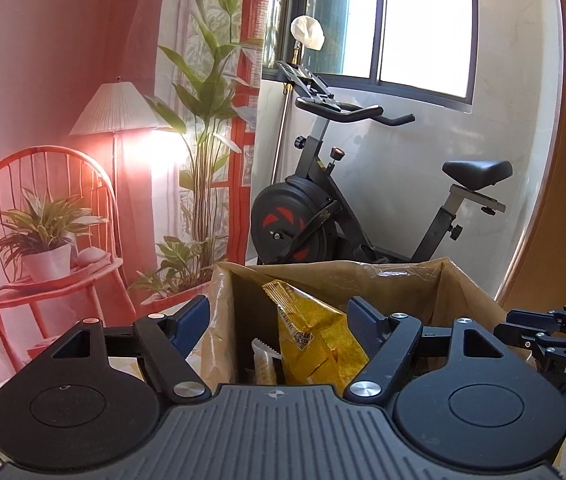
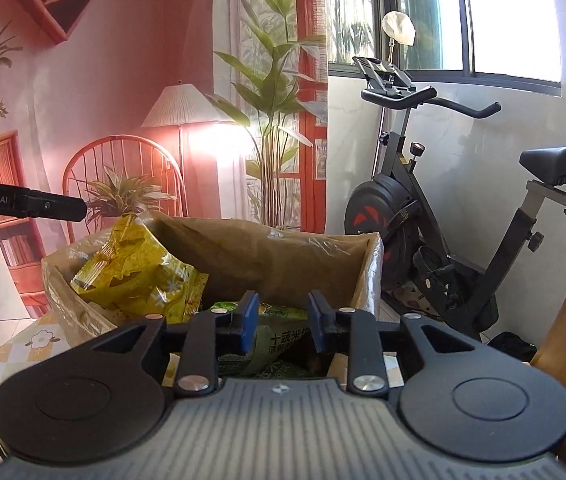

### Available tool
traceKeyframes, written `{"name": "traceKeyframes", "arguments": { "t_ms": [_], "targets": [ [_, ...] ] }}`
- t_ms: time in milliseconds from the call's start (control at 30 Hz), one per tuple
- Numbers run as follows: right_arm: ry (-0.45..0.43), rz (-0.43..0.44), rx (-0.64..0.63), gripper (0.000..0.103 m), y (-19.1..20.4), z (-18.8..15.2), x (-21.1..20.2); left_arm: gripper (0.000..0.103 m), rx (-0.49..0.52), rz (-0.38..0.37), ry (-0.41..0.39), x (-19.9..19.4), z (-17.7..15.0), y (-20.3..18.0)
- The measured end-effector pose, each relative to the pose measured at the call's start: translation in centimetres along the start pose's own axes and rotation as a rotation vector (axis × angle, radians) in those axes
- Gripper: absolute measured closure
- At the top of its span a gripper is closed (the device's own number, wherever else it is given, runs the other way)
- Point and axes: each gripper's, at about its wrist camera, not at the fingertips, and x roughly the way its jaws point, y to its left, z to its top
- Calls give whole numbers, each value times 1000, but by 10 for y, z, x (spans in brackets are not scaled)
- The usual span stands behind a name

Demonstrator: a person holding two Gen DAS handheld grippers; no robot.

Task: Organize snacks
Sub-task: 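Carry both snacks over the open box and open both tools to drop them, then withdraw both tools from the box back toward the snack pile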

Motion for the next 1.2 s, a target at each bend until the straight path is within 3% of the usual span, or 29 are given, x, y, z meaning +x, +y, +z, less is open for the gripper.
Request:
{"name": "traceKeyframes", "arguments": {
  "t_ms": [200, 333, 533, 800, 1033, 1200],
  "targets": [
    [-25, 16, -1, 67, -9, -22, -31, 26, -54, 21, -9, -35, -21, 27],
    [-33, -2, 29, 67, -15, -42, -43, 26, -89, 95, -12, -49, -53, 37],
    [28, -25, 74, 67, -21, -81, -38, 26, -148, 57, 121, -35, -94, 37],
    [135, -29, 54, 67, -14, -131, -18, 25, -132, -19, 271, -14, -147, 2],
    [159, -39, 102, 60, -25, -146, -9, 25, -106, -55, 382, 8, -179, -31],
    [194, -51, 93, 56, -27, -155, -3, 25, -104, -56, 415, 18, -193, -46]
  ]
}}
